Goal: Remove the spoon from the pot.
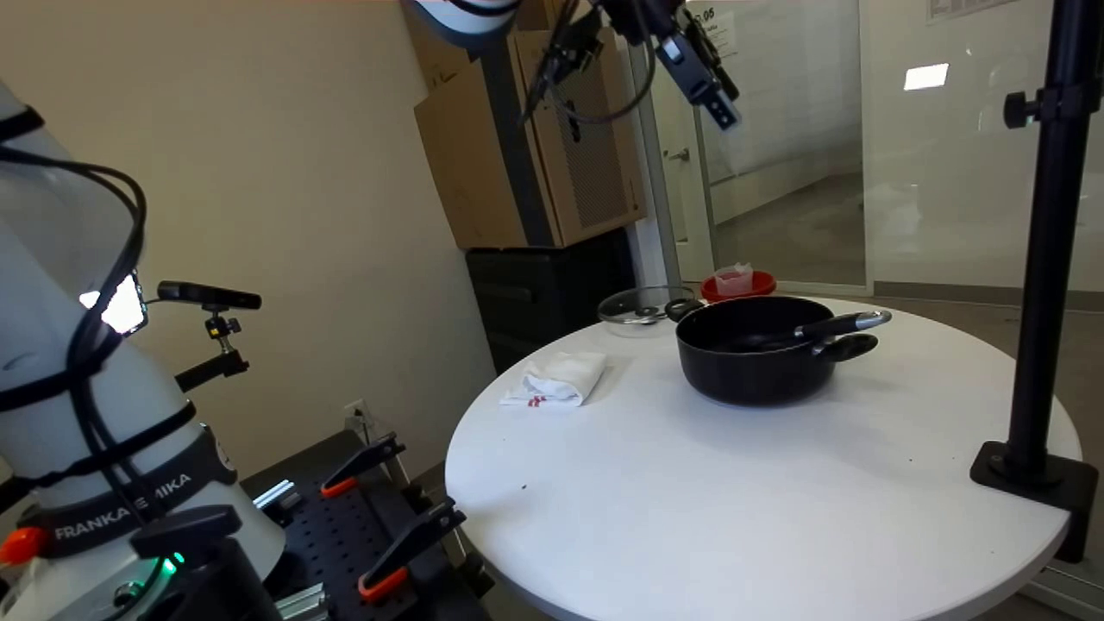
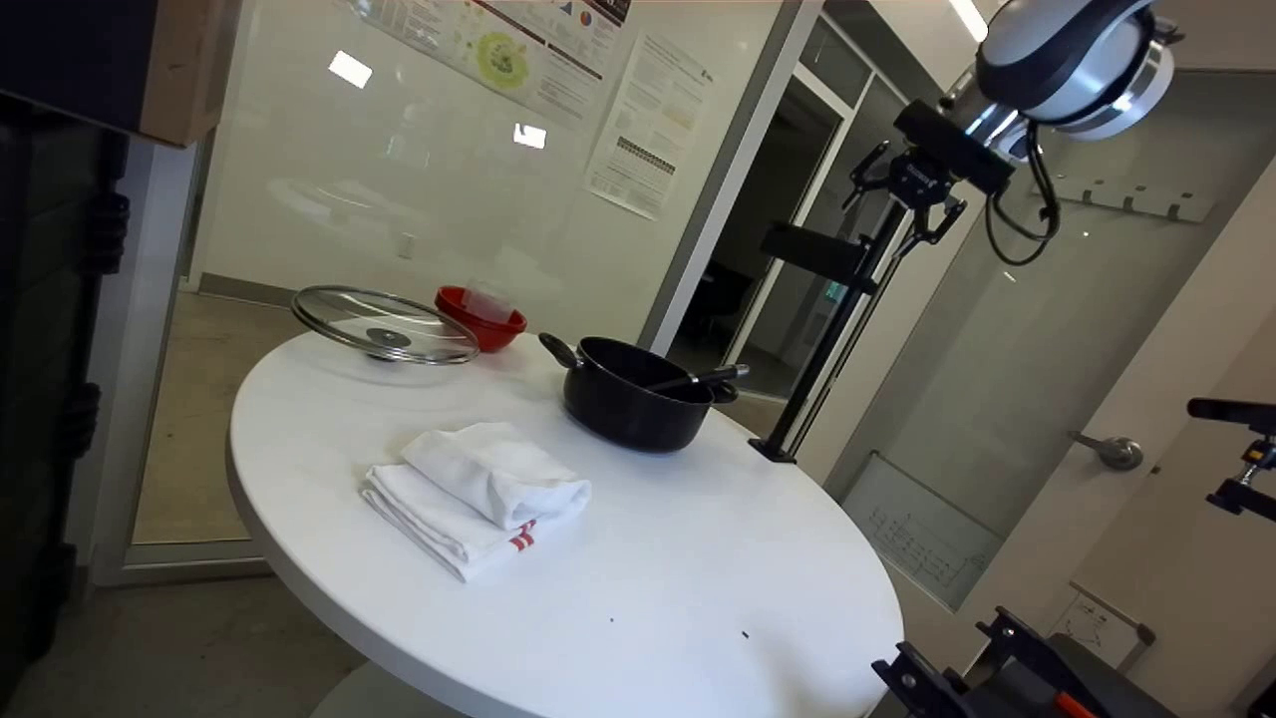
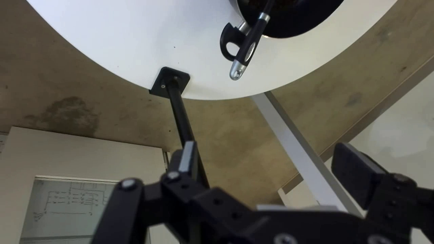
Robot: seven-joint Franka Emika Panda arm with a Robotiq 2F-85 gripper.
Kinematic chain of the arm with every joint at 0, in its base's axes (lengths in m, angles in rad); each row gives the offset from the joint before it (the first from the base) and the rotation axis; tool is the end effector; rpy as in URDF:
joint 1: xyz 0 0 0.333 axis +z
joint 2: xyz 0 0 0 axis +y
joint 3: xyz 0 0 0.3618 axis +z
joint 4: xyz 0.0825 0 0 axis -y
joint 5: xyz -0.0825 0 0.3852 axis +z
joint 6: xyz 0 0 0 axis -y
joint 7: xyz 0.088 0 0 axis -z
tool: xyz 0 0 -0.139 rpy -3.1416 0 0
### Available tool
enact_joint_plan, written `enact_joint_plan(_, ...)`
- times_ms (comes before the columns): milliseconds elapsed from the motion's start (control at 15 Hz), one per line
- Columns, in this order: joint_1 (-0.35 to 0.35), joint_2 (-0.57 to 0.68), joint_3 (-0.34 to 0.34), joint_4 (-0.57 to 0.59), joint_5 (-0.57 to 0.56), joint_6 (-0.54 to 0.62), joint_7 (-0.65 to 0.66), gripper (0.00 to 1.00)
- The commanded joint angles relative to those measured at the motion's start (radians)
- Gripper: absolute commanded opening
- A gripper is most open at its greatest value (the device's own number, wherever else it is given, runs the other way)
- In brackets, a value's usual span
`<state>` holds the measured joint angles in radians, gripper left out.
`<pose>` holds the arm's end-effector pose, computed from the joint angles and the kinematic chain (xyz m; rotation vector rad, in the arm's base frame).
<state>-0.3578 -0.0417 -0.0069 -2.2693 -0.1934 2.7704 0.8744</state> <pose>0.5343 -0.1975 0.4540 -2.5748 1.5405 -0.8508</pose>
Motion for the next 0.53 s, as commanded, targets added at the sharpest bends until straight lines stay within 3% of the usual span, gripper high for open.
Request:
enact_joint_plan(0, -0.007, 0.040, -0.004, 0.020, -0.016, 0.018, 0.023, 1.00)
enact_joint_plan(333, -0.006, 0.073, -0.003, 0.057, -0.023, 0.026, 0.045, 1.00)
enact_joint_plan(467, -0.005, 0.148, -0.024, 0.112, -0.163, 0.063, 0.220, 1.00)
